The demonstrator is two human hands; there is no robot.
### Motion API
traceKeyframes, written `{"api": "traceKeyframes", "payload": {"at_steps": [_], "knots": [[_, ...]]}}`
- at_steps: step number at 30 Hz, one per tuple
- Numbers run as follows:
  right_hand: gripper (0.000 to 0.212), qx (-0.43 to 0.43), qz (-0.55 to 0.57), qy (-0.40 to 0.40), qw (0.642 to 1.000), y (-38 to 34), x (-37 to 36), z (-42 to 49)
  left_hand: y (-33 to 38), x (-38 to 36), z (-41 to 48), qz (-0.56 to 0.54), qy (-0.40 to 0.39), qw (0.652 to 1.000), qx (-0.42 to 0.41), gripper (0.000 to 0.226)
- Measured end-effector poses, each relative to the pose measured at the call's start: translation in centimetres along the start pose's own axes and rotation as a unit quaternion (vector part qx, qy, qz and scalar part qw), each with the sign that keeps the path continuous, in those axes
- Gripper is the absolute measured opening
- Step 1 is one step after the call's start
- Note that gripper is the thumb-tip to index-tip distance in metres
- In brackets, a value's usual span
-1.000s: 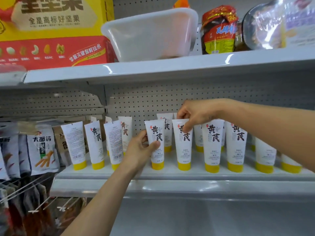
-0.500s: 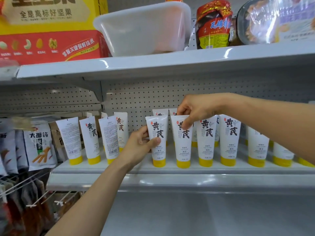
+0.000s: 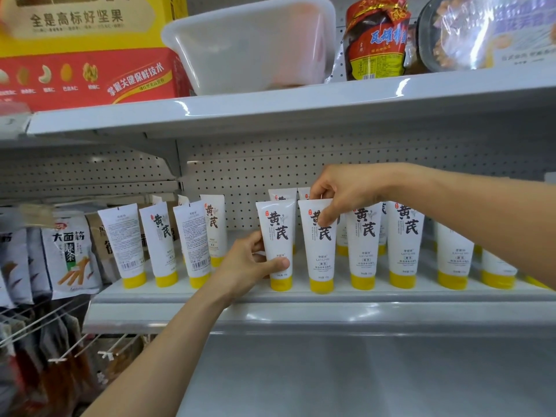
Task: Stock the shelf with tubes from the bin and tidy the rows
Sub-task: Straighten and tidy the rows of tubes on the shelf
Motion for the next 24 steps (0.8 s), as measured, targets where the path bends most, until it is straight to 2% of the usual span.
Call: {"api": "traceKeyframes", "payload": {"at_steps": [9,19,22,24], "knots": [[0.008,-0.005,-0.014,0.010,1.000,0.1,-0.6,0.3,0.6,-0.4,-0.3,0.012,-0.027,1.000,0.006,0.040],[0.010,-0.010,-0.024,-0.006,1.000,-0.2,-0.8,0.3,0.5,-0.4,-0.4,0.013,-0.032,0.999,0.014,0.043],[0.022,-0.008,-0.031,0.002,0.999,-0.4,-0.3,0.1,0.6,-0.1,-0.5,0.048,-0.025,0.998,0.009,0.054],[0.026,-0.004,-0.024,0.027,0.999,-0.7,0.6,0.0,1.8,1.2,-0.7,0.116,0.023,0.993,-0.023,0.054]]}}
Point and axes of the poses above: each hand's wrist, its own z-axis towards the middle knuckle, its own x-axis out of the back of the hand, y = z × x, the point moved 10 cm from there along z, towards the middle knuckle, and after that the axes turned 2 degrees about -z, right-handed, at the moved point
